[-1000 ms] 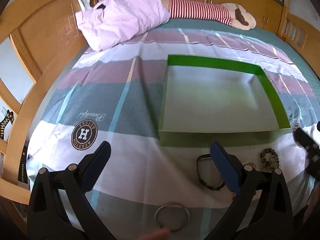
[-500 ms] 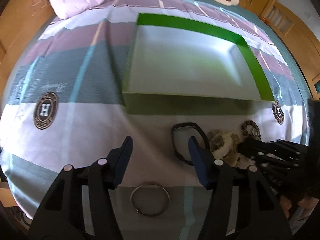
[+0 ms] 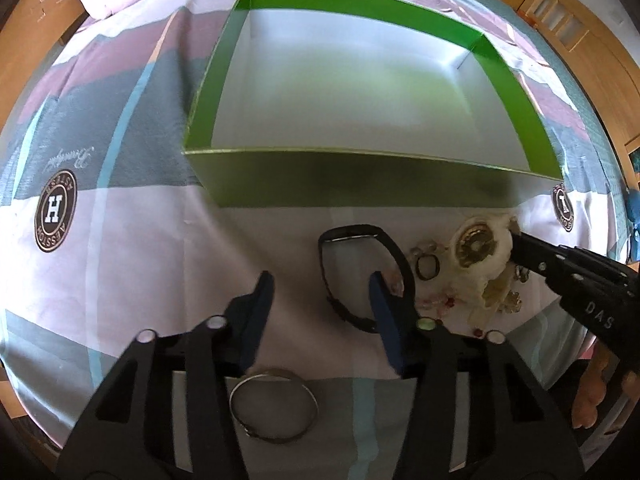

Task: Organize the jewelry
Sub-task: 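Move the right tool to the white watch while the left tool approaches the black watch band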

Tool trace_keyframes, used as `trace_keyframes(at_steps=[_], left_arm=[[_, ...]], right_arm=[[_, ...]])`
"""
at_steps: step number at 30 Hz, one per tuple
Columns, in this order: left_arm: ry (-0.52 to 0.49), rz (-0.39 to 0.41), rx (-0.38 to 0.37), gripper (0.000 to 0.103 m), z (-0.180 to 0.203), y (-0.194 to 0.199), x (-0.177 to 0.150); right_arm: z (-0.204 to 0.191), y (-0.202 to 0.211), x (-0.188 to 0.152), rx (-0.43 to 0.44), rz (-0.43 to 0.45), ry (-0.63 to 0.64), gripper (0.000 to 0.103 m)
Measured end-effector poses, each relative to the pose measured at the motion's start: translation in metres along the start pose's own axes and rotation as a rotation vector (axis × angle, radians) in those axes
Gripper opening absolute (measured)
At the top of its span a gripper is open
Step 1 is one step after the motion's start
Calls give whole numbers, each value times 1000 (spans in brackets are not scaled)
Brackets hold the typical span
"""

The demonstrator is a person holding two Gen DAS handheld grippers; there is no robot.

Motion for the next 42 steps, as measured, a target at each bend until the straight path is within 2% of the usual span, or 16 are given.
trace_keyframes(at_steps=[2, 5, 10, 18, 20, 26, 28, 30, 31, 36, 42], left_arm=[[-3, -13, 7, 39, 1, -4, -1], [-14, -25, 24, 34, 3, -12, -2], [-5, -35, 46, 34, 0, -20, -1], [-12, -43, 54, 34, 6, -33, 3], [-11, -37, 50, 21, 10, -36, 3], [13, -29, 35, 12, 3, -31, 6], [32, -21, 27, 12, -8, -20, 3], [45, -15, 23, 12, -12, -17, 3], [48, -14, 23, 12, -12, -16, 3], [36, -25, 34, 13, -12, -19, 1], [20, -36, 34, 21, -9, -26, -1]], right_arm=[[3, -3, -1, 12, -14, -19, 11], [6, -3, 1, 13, 3, -49, 12], [9, 7, 6, -62, 59, 2, 20], [14, -12, 6, -85, 32, 18, 21], [16, -19, 7, -65, 23, -8, 21], [12, -35, 6, -25, -6, -13, 21], [9, -36, 4, -26, -17, 0, 21], [2, -34, 3, -48, -3, 48, 11], [0, -33, 3, -40, -2, 56, 10], [-3, -32, 2, -21, -2, 54, 10], [-4, -41, 1, -24, -18, 48, 11]])
Point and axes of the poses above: each gripper's, at about its wrist camera, not at the fingertips, and y roughly against the way its jaws point, z to its right, x to its top, the point moved 3 cm from there along -y, roughly the way its jaws point, and after that the axes turned 14 degrees about z, right-handed, at the moved point
